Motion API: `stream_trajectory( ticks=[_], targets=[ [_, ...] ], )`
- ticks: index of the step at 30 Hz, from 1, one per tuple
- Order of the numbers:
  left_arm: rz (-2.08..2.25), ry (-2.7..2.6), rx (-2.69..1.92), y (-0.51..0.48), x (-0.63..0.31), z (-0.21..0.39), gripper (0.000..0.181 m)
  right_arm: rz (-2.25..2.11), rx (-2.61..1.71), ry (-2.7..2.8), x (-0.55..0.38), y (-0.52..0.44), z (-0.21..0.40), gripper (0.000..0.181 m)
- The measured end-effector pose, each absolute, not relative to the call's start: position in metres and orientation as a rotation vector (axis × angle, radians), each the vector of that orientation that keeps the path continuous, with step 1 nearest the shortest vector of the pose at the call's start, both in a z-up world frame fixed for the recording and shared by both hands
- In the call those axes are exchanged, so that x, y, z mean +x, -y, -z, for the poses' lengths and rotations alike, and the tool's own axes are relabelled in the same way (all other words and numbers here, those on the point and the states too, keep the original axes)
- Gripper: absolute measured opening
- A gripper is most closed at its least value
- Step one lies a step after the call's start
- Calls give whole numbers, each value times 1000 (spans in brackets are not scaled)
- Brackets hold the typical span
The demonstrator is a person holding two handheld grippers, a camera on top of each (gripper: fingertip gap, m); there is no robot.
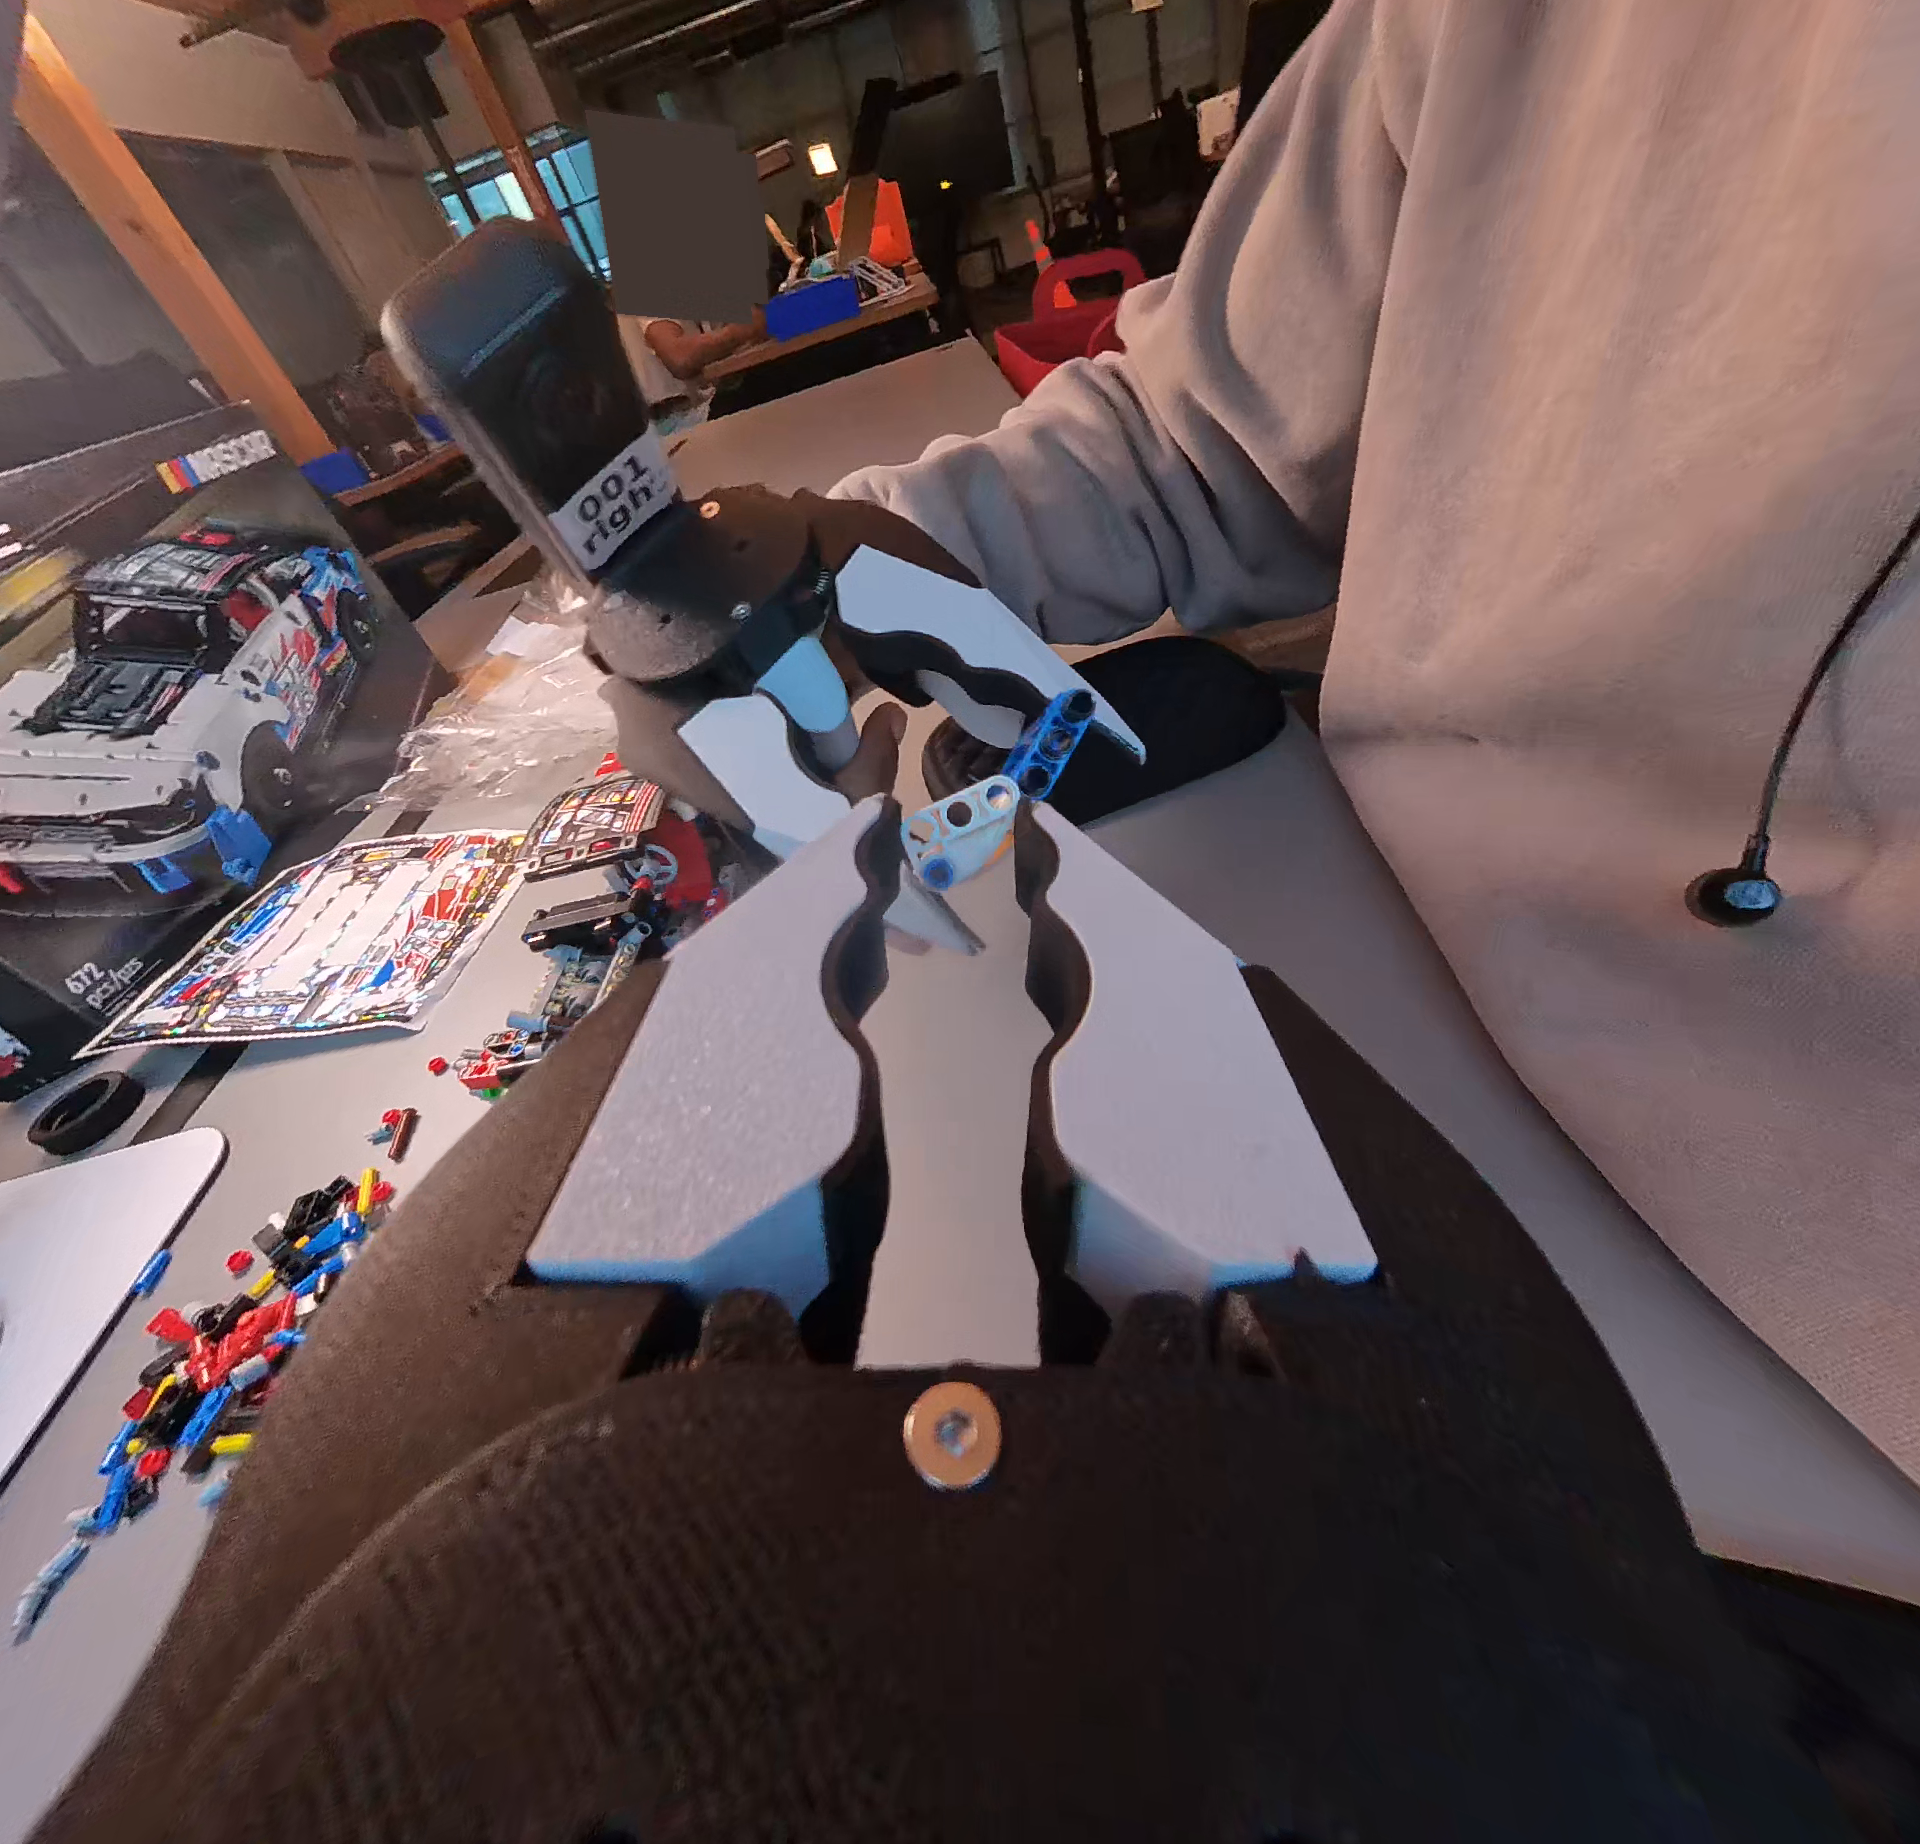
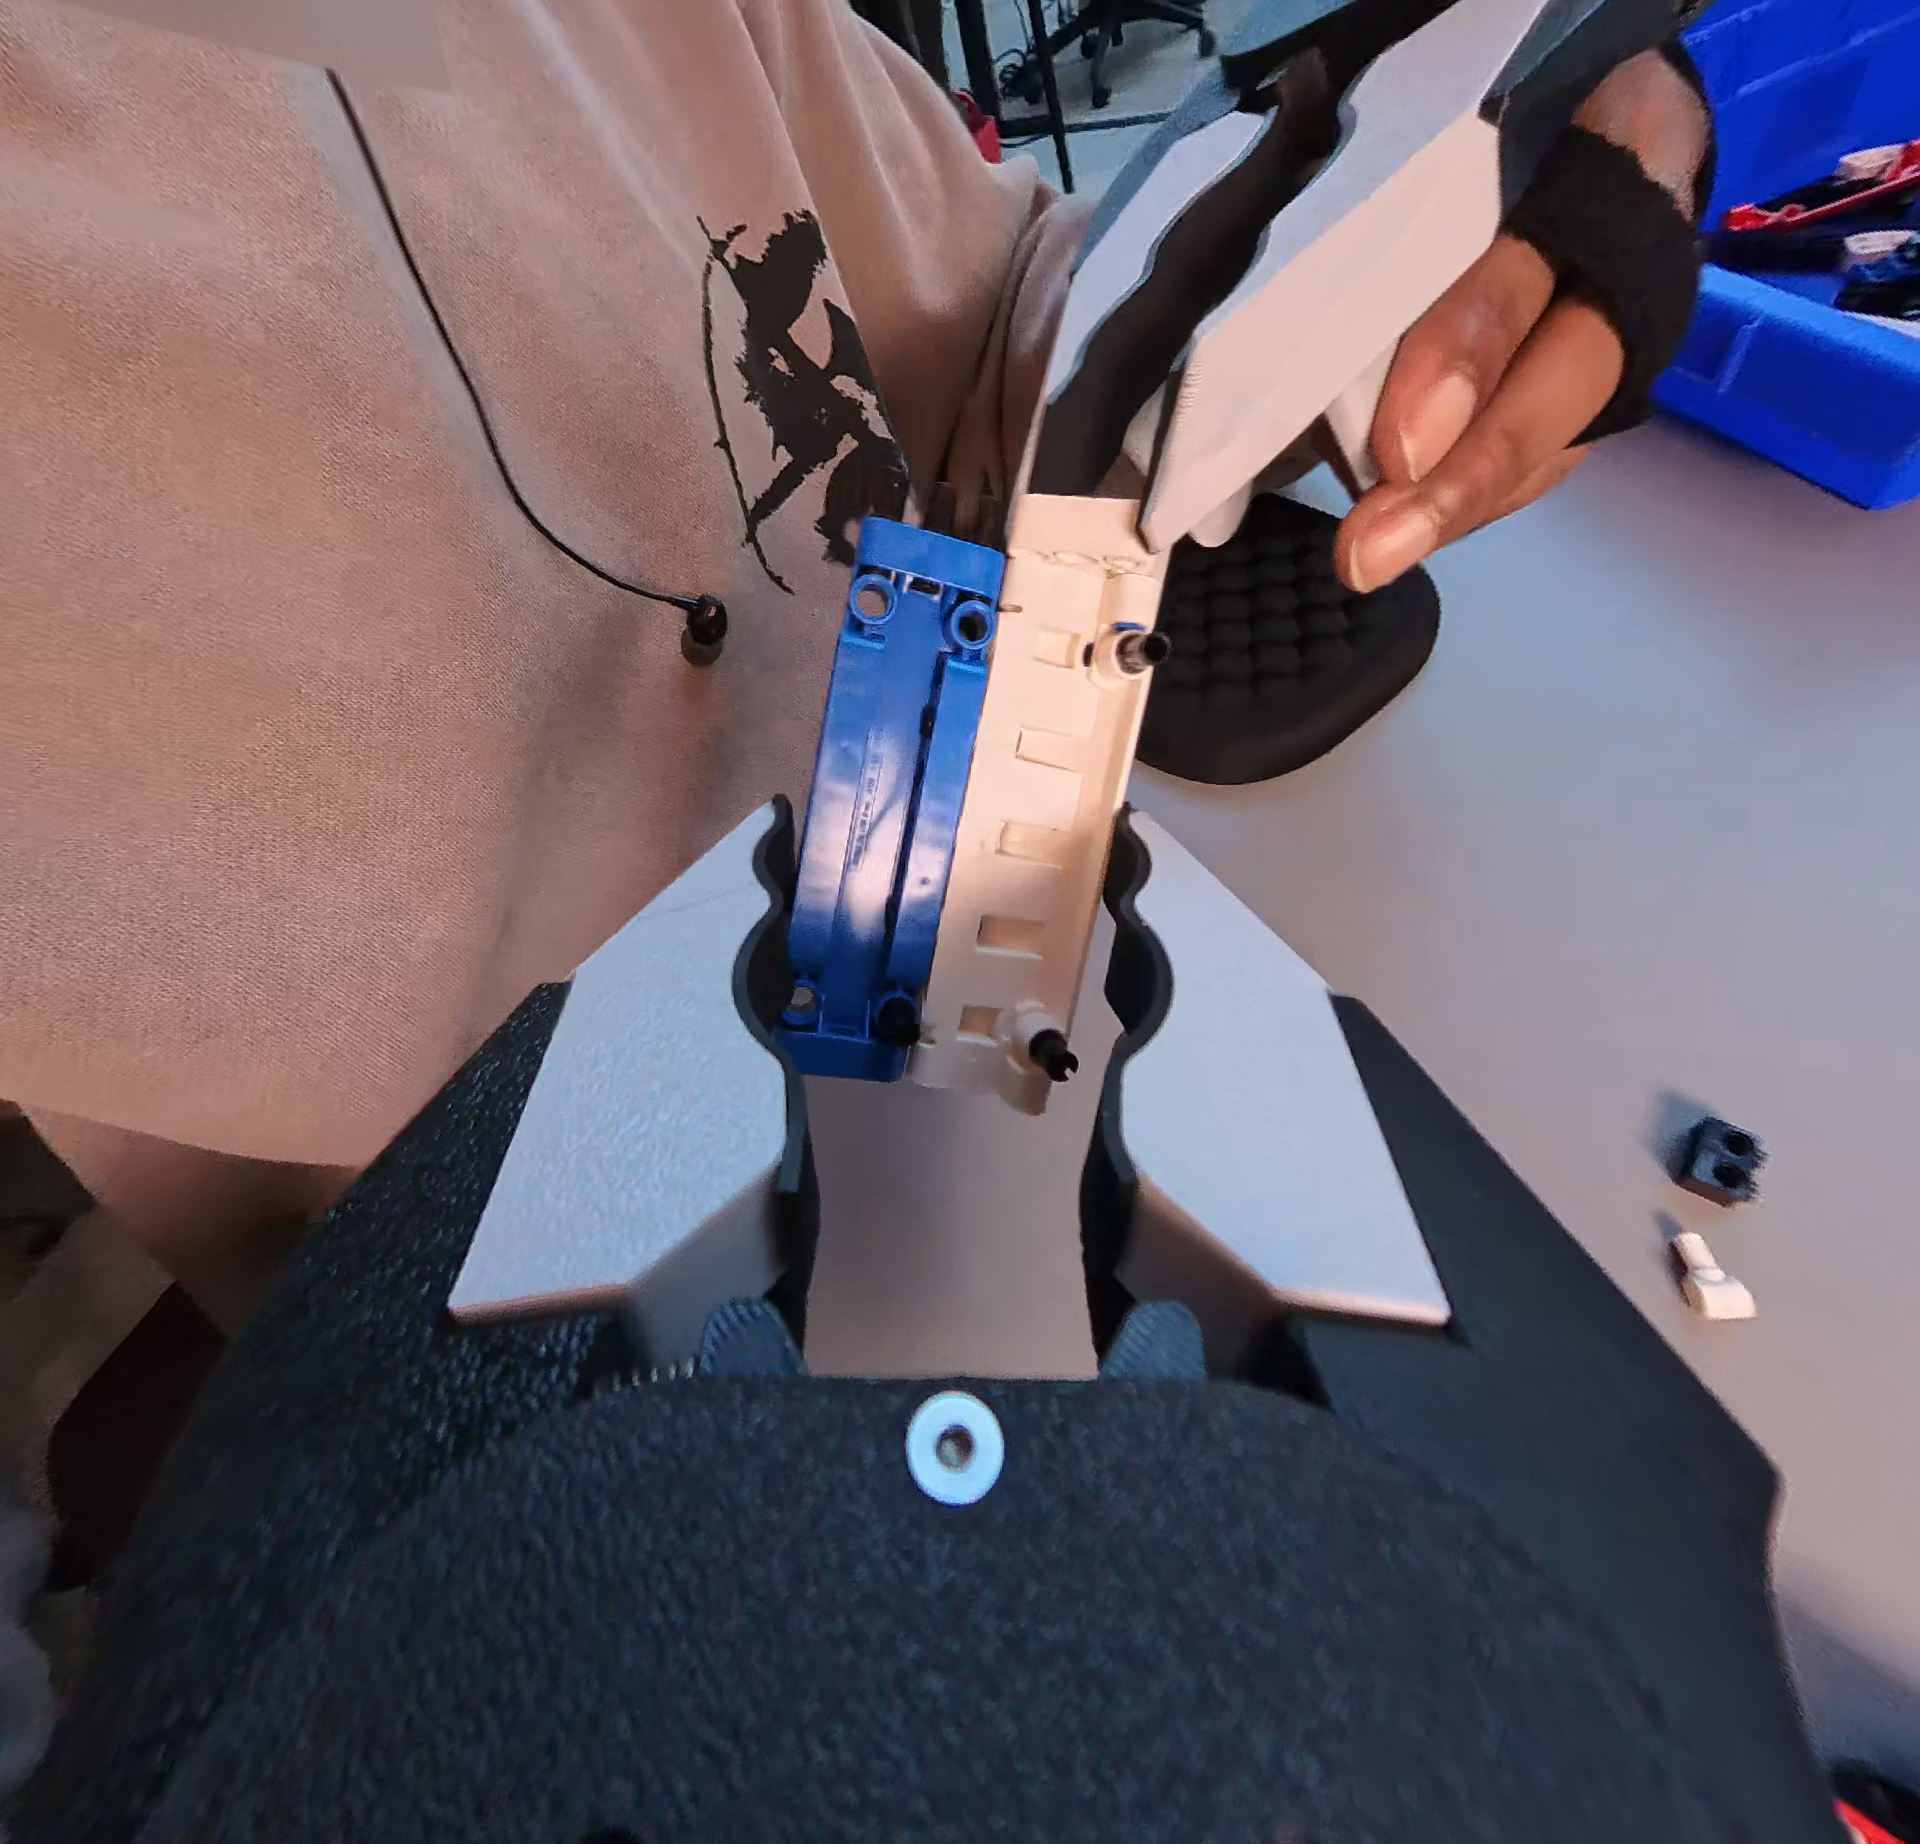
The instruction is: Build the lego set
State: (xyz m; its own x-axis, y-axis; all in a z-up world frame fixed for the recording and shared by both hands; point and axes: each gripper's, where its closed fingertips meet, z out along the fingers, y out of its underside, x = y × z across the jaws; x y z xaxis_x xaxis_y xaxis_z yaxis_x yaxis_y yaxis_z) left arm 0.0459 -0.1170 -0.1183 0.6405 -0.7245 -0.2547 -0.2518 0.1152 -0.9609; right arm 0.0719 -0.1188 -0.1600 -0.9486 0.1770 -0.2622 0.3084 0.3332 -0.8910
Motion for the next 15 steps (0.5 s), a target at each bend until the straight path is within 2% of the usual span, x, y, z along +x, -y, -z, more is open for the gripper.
stream_trajectory(
  ticks=[15],
  targets=[
    [432, -784, -1453, 111, 47, 112, 19, 1646, 488, -2629, 71, 115, 160, 58]
  ],
)
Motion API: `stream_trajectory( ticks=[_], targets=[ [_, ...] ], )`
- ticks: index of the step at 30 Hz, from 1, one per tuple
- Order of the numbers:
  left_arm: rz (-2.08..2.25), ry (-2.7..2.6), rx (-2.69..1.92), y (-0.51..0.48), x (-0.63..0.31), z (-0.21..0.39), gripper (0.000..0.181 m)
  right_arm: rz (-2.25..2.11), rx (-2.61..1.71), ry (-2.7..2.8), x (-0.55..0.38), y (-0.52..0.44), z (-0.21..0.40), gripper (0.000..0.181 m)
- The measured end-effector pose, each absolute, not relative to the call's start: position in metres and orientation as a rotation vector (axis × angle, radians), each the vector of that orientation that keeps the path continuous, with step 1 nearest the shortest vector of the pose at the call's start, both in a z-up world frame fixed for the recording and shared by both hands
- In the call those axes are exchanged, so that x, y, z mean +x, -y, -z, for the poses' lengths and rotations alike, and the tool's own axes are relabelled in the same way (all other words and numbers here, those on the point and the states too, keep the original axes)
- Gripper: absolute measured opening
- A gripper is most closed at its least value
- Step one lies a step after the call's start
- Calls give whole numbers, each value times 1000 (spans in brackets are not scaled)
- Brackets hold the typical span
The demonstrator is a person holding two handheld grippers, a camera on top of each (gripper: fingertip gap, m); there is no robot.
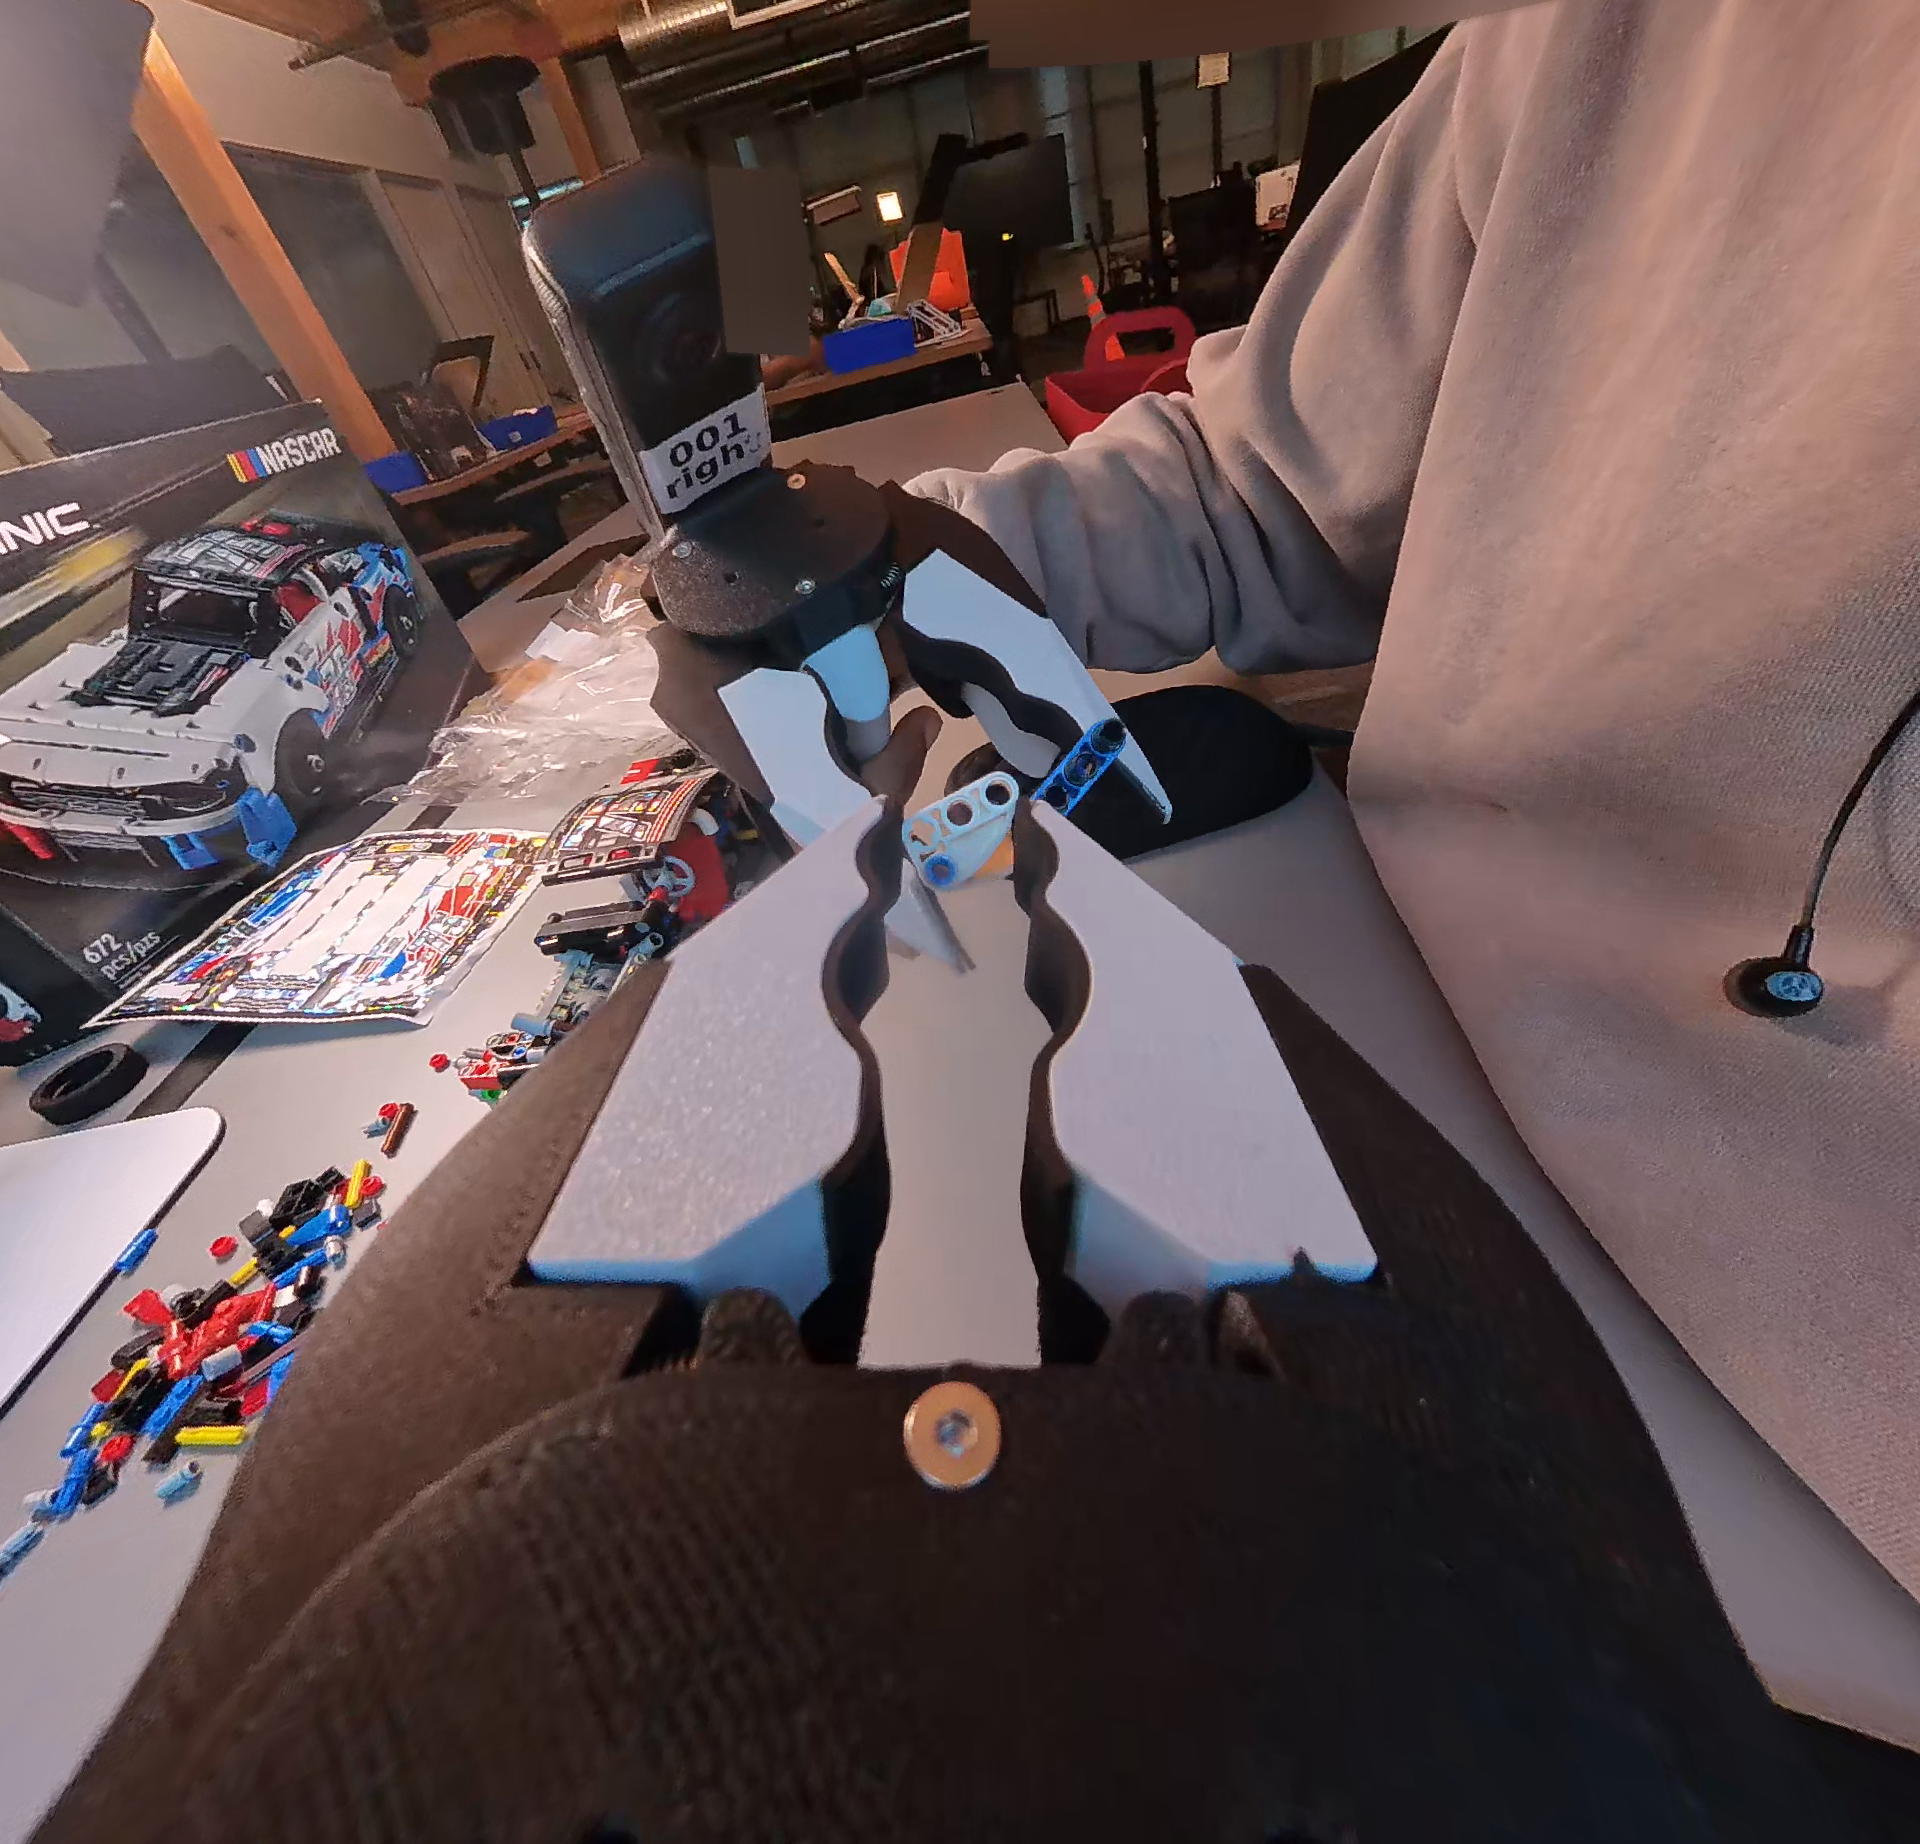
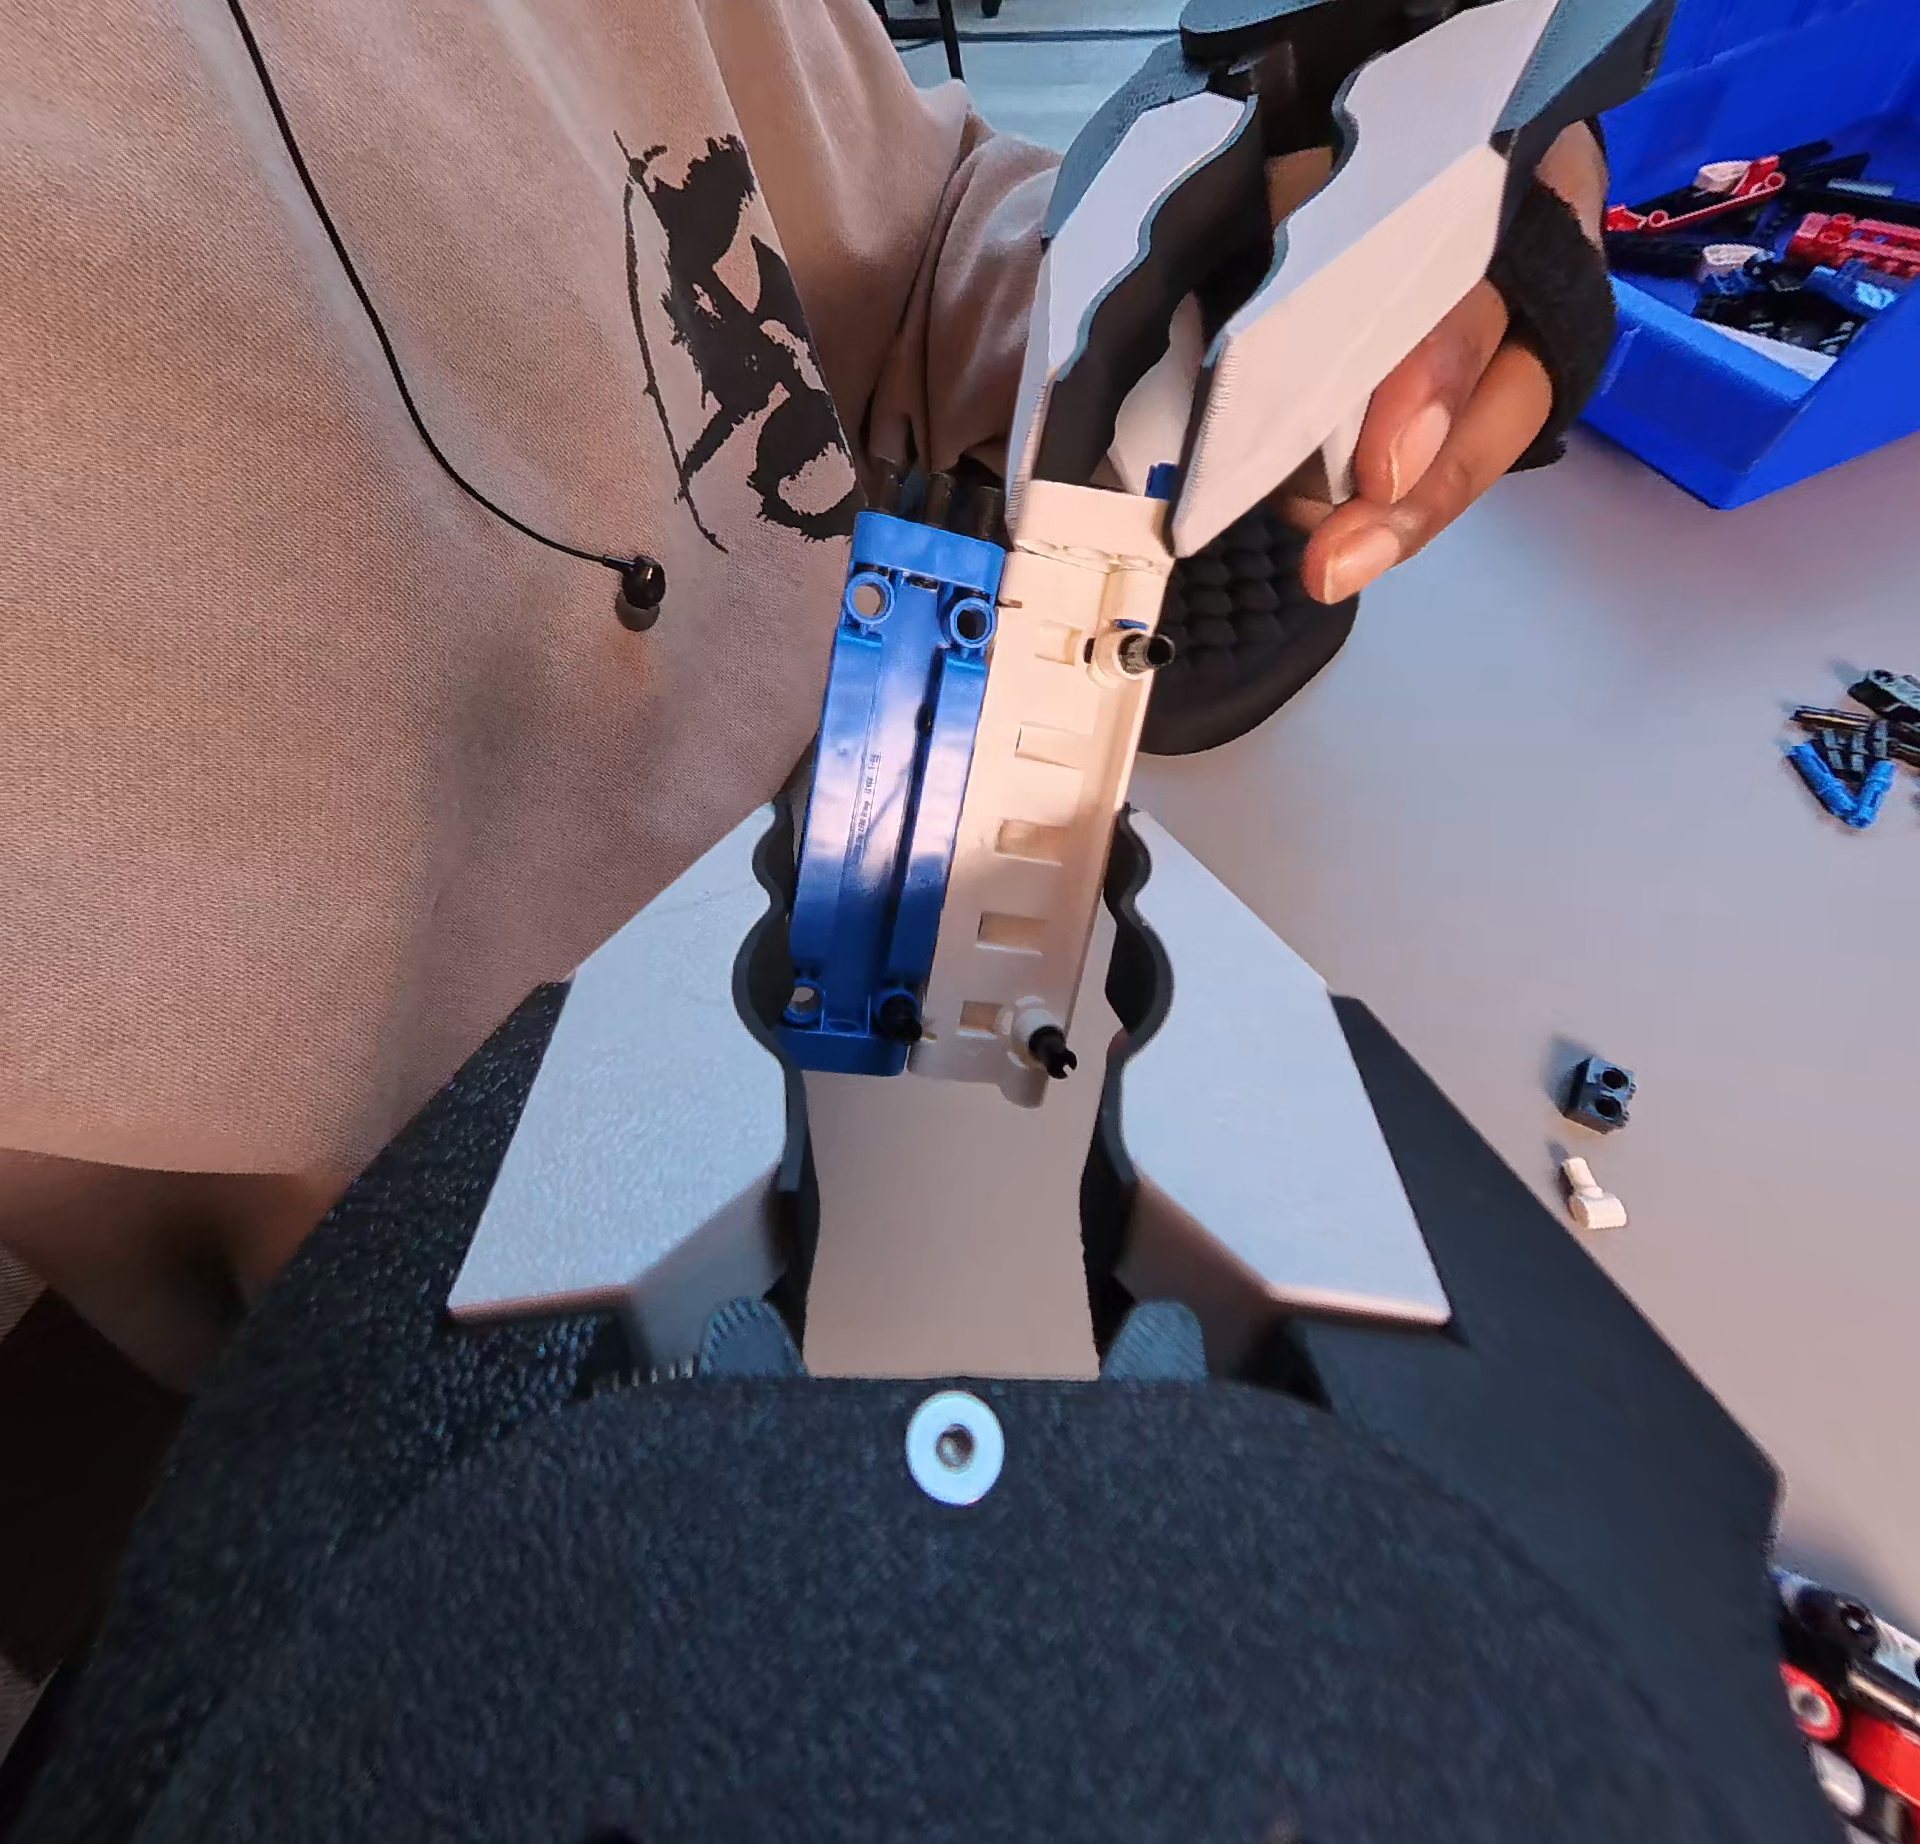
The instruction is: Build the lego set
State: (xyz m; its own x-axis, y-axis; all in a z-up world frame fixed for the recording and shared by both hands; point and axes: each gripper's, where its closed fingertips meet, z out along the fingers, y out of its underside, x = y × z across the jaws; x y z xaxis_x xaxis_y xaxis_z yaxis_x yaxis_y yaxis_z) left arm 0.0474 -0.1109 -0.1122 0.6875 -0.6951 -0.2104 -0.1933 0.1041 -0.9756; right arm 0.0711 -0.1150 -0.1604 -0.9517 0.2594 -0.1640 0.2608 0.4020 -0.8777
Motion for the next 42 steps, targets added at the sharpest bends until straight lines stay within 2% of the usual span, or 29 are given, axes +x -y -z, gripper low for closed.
stream_trajectory(
  ticks=[13, 34, 42],
  targets=[
    [522, -654, -1533, 100, 42, 119, 19, 1573, 575, -2710, 66, 104, 169, 58],
    [576, -696, -1530, 103, 43, 131, 24, 1599, 618, -2533, 73, 99, 171, 58],
    [520, -727, -1569, 102, 43, 136, 18, 1573, 607, -2535, 74, 98, 175, 58]
  ],
)
